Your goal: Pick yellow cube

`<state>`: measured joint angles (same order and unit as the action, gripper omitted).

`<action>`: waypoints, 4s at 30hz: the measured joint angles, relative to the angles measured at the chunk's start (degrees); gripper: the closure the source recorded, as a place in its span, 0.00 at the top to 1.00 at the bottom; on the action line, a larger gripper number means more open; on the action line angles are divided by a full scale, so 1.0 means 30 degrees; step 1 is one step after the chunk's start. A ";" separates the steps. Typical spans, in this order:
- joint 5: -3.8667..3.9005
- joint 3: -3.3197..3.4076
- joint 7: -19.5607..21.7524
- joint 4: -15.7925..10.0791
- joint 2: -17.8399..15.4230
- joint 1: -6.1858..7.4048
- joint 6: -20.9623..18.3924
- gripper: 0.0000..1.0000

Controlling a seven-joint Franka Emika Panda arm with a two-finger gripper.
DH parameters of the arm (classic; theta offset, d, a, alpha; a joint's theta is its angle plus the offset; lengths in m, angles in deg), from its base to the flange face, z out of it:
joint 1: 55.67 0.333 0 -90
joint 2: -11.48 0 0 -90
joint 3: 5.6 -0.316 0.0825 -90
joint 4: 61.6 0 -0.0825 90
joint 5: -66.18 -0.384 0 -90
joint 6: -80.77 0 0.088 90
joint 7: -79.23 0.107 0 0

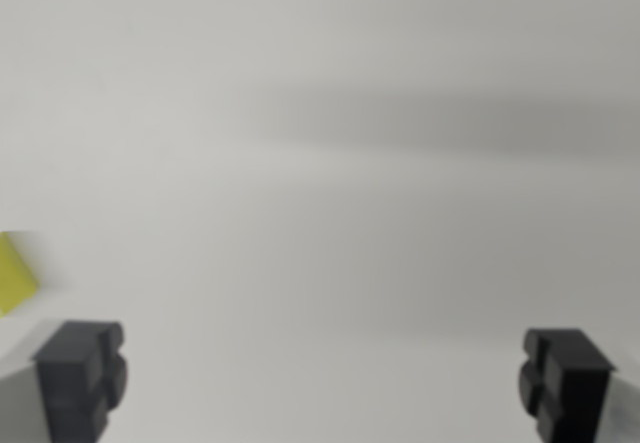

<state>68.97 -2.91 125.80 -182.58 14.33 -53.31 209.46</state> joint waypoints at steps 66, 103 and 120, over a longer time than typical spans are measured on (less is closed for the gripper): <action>-0.0604 -0.0006 -0.0760 -0.3865 0.3436 0.5901 0.6218 1.00; -0.1724 0.0002 -0.1685 -0.3074 0.7447 0.9272 0.8908 1.00; -0.2225 0.0001 -0.2179 -0.2535 0.9520 0.9351 1.0388 1.00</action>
<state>62.30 -2.91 119.27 -190.19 42.89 -25.26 240.63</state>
